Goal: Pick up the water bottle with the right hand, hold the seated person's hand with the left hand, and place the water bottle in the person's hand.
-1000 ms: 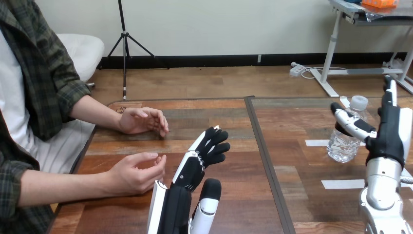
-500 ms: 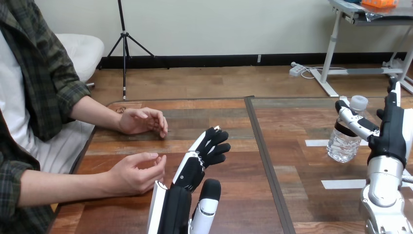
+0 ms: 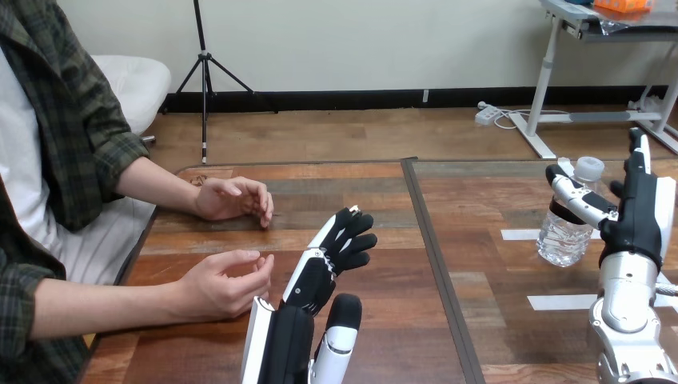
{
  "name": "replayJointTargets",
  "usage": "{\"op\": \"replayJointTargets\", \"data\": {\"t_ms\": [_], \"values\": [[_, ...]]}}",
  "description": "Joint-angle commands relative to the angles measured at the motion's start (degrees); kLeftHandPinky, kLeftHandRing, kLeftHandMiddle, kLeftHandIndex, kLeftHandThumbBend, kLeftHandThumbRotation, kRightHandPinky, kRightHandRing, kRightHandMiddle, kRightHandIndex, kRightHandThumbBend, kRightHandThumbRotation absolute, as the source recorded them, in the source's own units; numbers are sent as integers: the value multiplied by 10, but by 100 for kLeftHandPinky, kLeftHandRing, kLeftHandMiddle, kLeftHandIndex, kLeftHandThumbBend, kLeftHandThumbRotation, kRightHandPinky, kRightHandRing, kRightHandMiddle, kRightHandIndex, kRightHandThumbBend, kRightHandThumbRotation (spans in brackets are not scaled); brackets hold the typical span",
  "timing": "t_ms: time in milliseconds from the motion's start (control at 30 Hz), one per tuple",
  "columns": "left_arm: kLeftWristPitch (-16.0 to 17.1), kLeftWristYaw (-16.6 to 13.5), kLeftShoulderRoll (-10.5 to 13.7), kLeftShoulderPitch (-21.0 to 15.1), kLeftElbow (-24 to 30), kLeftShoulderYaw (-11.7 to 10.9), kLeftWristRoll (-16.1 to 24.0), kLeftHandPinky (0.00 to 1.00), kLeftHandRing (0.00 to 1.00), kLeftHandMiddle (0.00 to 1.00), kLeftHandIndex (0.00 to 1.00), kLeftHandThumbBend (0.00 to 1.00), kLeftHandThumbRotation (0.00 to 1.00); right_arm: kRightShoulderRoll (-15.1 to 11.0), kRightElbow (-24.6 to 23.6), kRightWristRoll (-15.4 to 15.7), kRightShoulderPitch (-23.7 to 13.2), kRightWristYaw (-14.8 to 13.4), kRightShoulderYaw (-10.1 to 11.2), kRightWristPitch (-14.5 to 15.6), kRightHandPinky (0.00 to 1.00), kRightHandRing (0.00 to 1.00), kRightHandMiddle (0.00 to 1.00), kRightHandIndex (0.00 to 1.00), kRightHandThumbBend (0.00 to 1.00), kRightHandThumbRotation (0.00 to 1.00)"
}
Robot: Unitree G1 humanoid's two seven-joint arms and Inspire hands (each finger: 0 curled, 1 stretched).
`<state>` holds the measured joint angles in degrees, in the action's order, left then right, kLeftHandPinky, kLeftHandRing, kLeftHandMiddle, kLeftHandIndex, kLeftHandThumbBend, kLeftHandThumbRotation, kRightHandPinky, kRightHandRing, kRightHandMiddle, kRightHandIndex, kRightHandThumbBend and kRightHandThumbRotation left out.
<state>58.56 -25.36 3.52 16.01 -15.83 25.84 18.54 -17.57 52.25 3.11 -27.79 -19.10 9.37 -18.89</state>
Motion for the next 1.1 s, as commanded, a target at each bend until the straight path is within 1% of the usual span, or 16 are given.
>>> {"op": "replayJointTargets", "data": {"t_ms": [0, 33, 67, 133, 200, 300, 433, 633, 667, 833, 967, 1033, 1067], "values": [[9, -6, -55, 9, 8, -14, 4, 76, 80, 85, 88, 45, 96, -2, 9, -2, -58, 9, 1, 1, 91, 99, 100, 98, 55, 1], [9, -6, -55, 9, 8, -13, 4, 76, 80, 85, 88, 45, 96, -3, 11, 1, -60, 10, -1, 8, 91, 99, 100, 98, 55, 1], [9, -5, -54, 9, 8, -13, 3, 76, 80, 85, 88, 44, 96, -5, 11, 3, -61, 10, -2, 13, 92, 99, 100, 97, 56, 4], [10, -6, -54, 9, 8, -14, 5, 75, 80, 85, 88, 44, 96, -8, 15, 10, -64, 8, -6, 19, 93, 99, 100, 97, 56, 6], [10, -7, -54, 8, 8, -15, 9, 76, 80, 85, 88, 44, 96, -10, 18, 16, -66, 5, -10, 20, 92, 99, 100, 97, 56, 5], [6, -7, -54, 10, 11, -13, 6, 76, 80, 85, 88, 44, 96, -9, 22, 4, -70, 18, -2, 25, 92, 99, 100, 97, 57, 3], [8, -7, -53, 10, 10, -13, 7, 76, 80, 85, 88, 44, 97, -16, 34, 18, -78, 14, -11, 39, 92, 98, 100, 97, 58, 4], [8, -4, -51, 11, 10, -10, 1, 76, 80, 84, 87, 44, 97, -19, 44, 27, -83, 17, -15, 34, 89, 97, 99, 96, 59, 5], [8, -4, -51, 11, 10, -11, 2, 76, 80, 84, 88, 44, 97, -19, 45, 27, -84, 17, -14, 33, 86, 96, 99, 95, 60, 4], [7, -5, -52, 12, 12, -11, 2, 76, 80, 85, 88, 44, 97, -19, 53, 27, -90, 19, -13, 38, 79, 93, 98, 95, 61, 3], [9, -5, -52, 12, 12, -11, 2, 76, 80, 85, 88, 44, 96, -18, 58, 25, -95, 20, -11, 42, 66, 87, 98, 95, 62, 2], [8, -6, -52, 13, 13, -12, 4, 76, 80, 85, 88, 44, 96, -19, 63, 26, -98, 20, -12, 42, 65, 87, 98, 95, 62, 2], [8, -7, -52, 13, 13, -13, 6, 76, 80, 85, 88, 44, 96, -19, 66, 26, -99, 20, -11, 42, 66, 87, 98, 95, 63, 2]]}}
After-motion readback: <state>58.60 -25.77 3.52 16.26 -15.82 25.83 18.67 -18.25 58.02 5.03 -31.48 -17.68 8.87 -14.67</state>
